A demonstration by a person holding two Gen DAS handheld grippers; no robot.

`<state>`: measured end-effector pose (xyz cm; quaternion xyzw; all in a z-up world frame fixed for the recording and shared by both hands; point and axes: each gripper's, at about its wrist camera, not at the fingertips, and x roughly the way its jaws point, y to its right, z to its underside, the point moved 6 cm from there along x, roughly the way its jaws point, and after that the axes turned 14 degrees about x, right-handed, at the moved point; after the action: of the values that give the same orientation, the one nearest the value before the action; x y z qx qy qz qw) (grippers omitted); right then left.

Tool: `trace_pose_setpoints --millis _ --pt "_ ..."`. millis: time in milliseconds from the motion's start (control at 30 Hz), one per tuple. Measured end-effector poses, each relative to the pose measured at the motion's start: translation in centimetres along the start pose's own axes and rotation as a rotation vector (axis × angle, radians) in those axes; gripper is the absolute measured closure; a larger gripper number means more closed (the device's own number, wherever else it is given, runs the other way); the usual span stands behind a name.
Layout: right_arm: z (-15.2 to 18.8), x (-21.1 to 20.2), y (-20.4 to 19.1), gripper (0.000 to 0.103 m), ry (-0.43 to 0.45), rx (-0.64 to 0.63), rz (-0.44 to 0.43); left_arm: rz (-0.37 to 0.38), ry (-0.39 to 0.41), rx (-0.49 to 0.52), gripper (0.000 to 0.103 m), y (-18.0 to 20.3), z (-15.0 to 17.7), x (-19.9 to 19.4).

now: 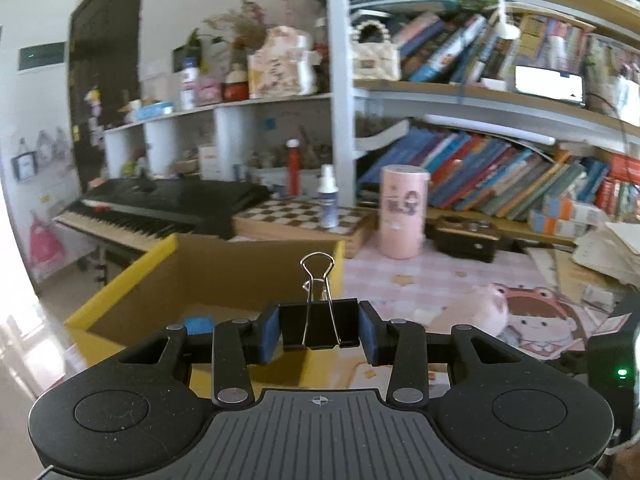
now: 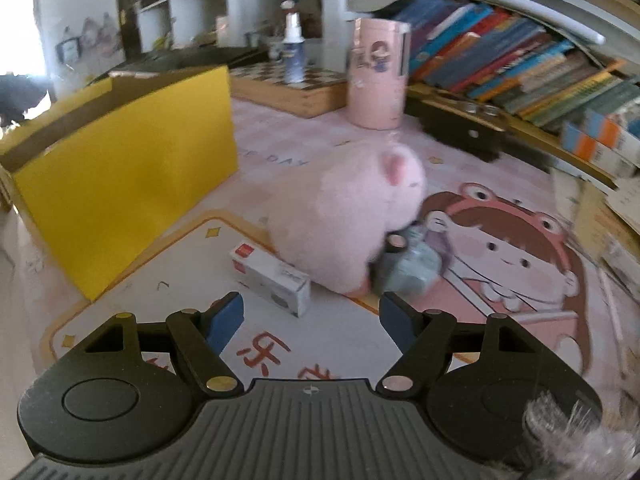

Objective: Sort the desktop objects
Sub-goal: 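Close the right gripper on the white medicine box while the left gripper holds the clip, then carry the binder clip and white box toward the yellow box with both grippers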

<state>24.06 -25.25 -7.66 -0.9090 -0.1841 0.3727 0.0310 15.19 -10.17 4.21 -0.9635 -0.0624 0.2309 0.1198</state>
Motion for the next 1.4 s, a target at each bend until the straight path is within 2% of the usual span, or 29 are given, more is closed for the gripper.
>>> trace_pose_setpoints --millis 267,400,500,567,600,633,867,1100,1400 --pt "-0.4 2.9 -1.0 0.032 -0.029 -0.068 -0.021 -0.070 -0.036 -0.023 0.064 -1.9 1.0 -0.6" --pt "-0.3 3.4 -1.4 0.028 -0.053 -0.022 -0.018 -0.082 -0.040 -0.023 0.064 -2.3 1.2 -0.8" --pt "-0.1 3.7 -2.0 0.025 -0.039 0.000 -0.001 -0.093 -0.051 -0.026 0.064 -2.6 1.6 -1.1" --pt "-0.2 3.9 -2.3 0.029 -0.023 0.014 0.020 -0.100 -0.058 -0.030 0.064 -2.7 1.8 -1.4" --pt "-0.1 3.9 -2.4 0.038 -0.014 0.016 0.023 -0.103 -0.061 -0.030 0.064 -2.8 1.9 -1.5" --pt "-0.1 3.7 -2.7 0.055 -0.005 0.011 0.020 -0.106 -0.064 -0.029 0.064 -2.9 2.0 -1.7" --pt "0.3 2.8 -3.1 0.055 0.009 -0.031 0.040 -0.109 -0.069 -0.052 0.064 -3.6 2.9 -2.5" --pt "0.1 -0.6 -3.0 0.055 0.042 0.035 0.052 -0.051 -0.047 -0.072 0.064 -4.3 3.6 -2.7" --pt "0.4 -6.3 -5.0 0.055 0.097 0.158 0.064 0.080 0.021 -0.033 0.064 -5.0 3.6 -3.2"
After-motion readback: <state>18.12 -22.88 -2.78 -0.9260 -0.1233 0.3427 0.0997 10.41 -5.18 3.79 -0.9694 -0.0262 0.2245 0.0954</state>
